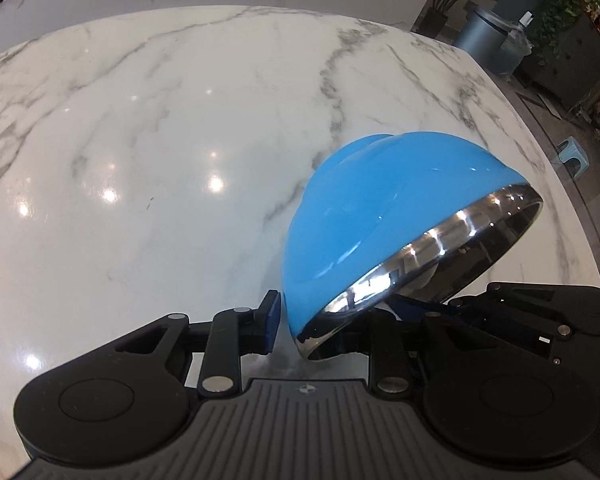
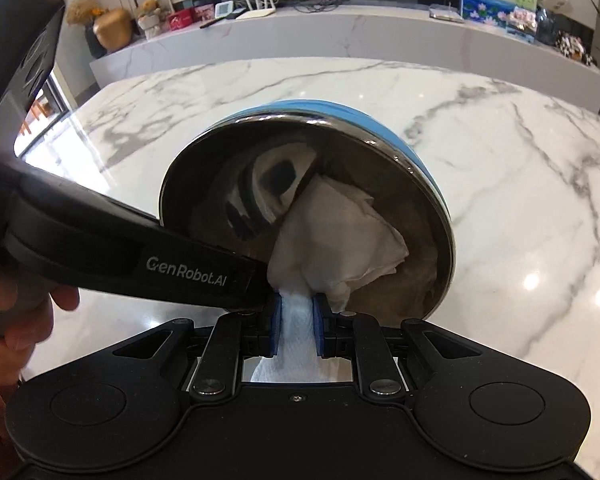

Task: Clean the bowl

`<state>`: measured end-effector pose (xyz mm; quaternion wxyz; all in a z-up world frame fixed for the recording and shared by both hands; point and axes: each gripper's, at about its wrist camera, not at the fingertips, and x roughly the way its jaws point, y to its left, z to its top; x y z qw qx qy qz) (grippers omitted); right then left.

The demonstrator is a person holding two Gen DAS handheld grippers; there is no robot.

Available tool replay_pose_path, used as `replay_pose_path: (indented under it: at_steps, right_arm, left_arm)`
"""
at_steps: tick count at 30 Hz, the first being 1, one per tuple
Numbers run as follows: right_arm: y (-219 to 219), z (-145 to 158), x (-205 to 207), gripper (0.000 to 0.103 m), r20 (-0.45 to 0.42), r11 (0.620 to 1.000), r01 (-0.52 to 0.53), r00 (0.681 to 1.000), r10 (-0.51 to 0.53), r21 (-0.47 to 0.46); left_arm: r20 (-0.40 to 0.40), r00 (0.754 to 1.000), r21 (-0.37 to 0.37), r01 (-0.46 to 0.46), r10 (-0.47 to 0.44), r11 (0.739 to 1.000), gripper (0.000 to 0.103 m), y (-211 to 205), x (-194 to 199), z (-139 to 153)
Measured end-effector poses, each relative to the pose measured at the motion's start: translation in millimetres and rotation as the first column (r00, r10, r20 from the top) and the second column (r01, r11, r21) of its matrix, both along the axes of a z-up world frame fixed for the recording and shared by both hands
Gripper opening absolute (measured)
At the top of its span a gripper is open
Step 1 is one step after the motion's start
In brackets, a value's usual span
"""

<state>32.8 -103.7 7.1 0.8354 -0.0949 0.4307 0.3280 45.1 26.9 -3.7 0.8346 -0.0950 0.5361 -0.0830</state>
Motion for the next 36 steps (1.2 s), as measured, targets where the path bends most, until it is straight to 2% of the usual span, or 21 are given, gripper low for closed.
replay_pose_path:
  at_steps: [4, 11, 14, 19, 27, 32, 36]
  right_arm:
    - [3, 1, -10, 0.014, 0.038, 0.999, -0.015, 0.999, 0.016, -0.039]
    - [13, 2, -26, 0.014, 0.185, 0.985, -0.014, 0.982, 0.046, -0.171]
    - [13, -1, -24, 0.014, 0.201, 0.983, -0.015, 0.978, 0.053, -0.185]
    - [6, -1, -19, 0.014, 0.158, 0.99, 0.005, 0.987, 0.017, -0.142]
    - [-4, 4, -4, 0.014, 0.024, 0.999, 0.049, 0.999, -0.048, -0.013]
    - [-10, 3, 2, 0.015, -0.044, 0.997, 0.059, 0.997, -0.057, 0.047]
    - [-7, 7, -5, 0.015, -0.018, 0.999, 0.041, 0.999, -0.041, 0.023]
  left_arm:
    - [-0.002, 1.0, 0.012, 0.021, -0.021, 1.0, 0.02, -3, 1, 1]
    - [0.016, 0.997, 0.076, 0.069, -0.07, 0.995, 0.02, -10, -1, 6]
    - [0.025, 0.997, 0.104, 0.077, -0.08, 0.992, 0.02, -11, -3, 9]
    - [0.034, 0.998, 0.078, 0.047, -0.05, 0.996, 0.025, -6, -3, 9]
    - [0.015, 1.0, 0.041, 0.024, -0.024, 0.999, 0.028, -6, -1, 5]
    - [0.004, 1.0, 0.019, 0.016, -0.016, 1.0, 0.027, -4, -1, 3]
    - [0.01, 0.999, 0.024, 0.03, -0.03, 0.999, 0.019, -4, 0, 5]
